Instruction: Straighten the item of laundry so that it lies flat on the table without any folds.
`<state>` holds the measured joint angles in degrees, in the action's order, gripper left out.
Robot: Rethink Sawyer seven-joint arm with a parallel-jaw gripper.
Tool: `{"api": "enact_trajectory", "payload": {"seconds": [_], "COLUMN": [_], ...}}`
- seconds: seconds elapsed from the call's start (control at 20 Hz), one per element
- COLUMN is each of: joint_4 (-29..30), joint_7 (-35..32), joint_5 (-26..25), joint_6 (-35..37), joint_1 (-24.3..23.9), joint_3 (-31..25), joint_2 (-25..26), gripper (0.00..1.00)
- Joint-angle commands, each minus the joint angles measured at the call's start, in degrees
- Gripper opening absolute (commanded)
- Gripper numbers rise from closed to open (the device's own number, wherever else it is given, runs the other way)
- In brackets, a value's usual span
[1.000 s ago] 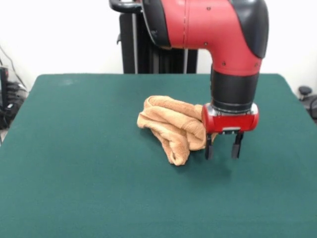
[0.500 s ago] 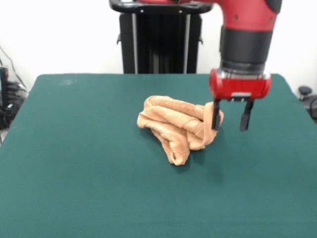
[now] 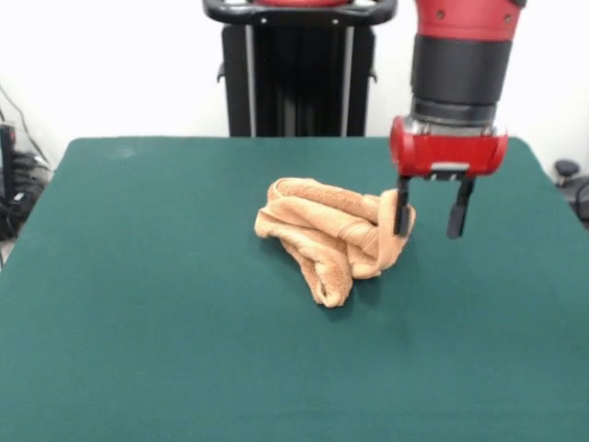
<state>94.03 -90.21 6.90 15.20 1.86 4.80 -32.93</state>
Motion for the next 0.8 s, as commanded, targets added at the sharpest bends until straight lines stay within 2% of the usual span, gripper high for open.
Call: {"api": "enact_trajectory", "payload": {"seconds": [0.05,0.35,0.8], "joint_4": [-3.6,-5.1,-0.1], "joint_7": [-8.5,-7.1,-11.5], "joint_5": [0.6,-0.8,-0.5], "joint_6": [-0.4,-1.5,-9.6], "joint_1": [-3.0,-5.0,-5.3], "joint_3": [-4.1,-5.1,-7.0], "joint_2": [10.6,12.3,14.2], "gripper": [1.0,1.0,1.0]}}
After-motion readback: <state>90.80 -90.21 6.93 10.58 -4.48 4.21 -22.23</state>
